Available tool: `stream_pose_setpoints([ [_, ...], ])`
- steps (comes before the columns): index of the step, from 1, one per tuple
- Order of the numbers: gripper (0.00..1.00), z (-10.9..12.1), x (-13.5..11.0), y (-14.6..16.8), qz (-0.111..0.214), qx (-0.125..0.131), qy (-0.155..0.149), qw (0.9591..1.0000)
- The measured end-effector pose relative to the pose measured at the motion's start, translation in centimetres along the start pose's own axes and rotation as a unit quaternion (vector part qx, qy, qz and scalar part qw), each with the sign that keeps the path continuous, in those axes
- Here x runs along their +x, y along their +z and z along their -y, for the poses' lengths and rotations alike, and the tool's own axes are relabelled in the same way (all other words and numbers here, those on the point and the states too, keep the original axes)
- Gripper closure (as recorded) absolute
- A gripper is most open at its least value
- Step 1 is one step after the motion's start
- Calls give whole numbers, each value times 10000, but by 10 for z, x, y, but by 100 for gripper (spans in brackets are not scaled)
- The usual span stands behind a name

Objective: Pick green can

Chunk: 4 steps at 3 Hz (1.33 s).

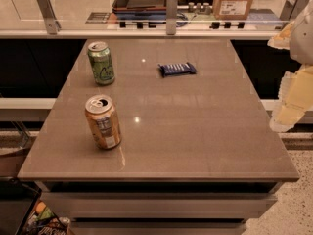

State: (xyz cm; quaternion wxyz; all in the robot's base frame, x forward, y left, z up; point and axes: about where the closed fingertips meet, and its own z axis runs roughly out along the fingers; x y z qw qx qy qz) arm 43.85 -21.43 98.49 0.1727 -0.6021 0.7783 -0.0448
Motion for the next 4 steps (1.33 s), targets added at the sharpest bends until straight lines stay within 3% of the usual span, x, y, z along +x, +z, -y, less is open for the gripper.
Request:
stream_pose_setpoints([
  [1, 0, 2, -3, -1, 54, 60, 31, 10000],
  [2, 0, 6, -16, 0, 340, 294, 287, 9986],
  [3, 0, 6, -41, 7, 1004, 528, 708, 9910],
  [4, 0, 15, -79, 17, 1938, 661, 1016, 9735],
])
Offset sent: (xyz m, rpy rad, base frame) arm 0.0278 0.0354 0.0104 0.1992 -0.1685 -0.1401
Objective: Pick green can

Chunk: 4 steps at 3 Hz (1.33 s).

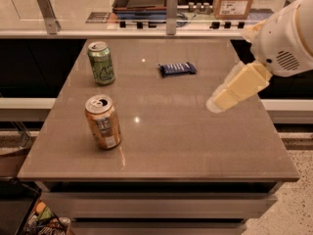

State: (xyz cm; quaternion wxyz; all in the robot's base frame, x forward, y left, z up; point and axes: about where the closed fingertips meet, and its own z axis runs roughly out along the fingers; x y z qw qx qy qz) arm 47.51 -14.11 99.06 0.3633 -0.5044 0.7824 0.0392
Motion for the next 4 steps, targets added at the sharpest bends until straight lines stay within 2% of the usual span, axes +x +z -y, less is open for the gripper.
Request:
stream_pose_setpoints([
  [1, 0, 9, -38, 27, 911, 50, 210, 9956],
  [2, 0, 23, -75, 47, 1488, 119, 283, 9884],
  [3, 0, 23, -75, 47, 1488, 119, 283, 9884],
  [4, 0, 30, -77, 58, 1658, 156, 408, 9852],
])
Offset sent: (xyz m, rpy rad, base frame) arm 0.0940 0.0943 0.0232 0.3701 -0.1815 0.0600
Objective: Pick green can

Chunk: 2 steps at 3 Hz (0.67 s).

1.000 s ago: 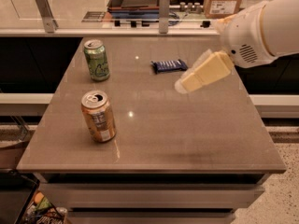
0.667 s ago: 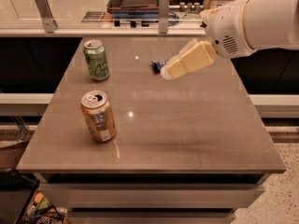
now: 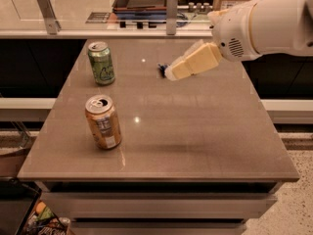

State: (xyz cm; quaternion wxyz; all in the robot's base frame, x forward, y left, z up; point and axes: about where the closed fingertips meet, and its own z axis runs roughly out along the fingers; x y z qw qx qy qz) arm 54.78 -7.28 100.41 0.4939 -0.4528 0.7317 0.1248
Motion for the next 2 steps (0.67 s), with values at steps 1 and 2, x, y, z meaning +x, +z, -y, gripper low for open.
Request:
stream_pose_setpoints([
  [1, 0, 7, -4, 32, 431, 42, 167, 9989],
  [2, 0, 11, -16, 71, 997, 121, 289, 9945],
])
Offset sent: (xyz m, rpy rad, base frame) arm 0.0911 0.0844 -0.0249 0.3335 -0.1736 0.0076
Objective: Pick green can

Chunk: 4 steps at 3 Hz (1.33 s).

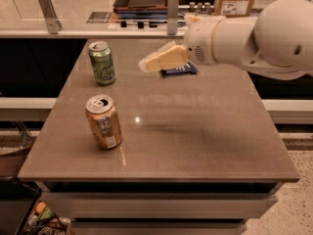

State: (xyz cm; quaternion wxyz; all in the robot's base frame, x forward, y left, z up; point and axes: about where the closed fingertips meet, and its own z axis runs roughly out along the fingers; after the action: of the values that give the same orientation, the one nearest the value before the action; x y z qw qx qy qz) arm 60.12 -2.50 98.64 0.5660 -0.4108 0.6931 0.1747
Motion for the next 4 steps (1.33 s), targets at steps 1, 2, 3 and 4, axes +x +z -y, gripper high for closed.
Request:
stream_pose_setpoints([
  [1, 0, -15, -14, 44, 349, 29, -45, 9994],
  [2, 0, -36, -24, 82, 560, -26, -112, 9984],
  [3, 0, -53, -25, 111, 614, -143, -103, 9980],
  [4, 0, -68, -24, 144, 707, -385, 8, 9968],
])
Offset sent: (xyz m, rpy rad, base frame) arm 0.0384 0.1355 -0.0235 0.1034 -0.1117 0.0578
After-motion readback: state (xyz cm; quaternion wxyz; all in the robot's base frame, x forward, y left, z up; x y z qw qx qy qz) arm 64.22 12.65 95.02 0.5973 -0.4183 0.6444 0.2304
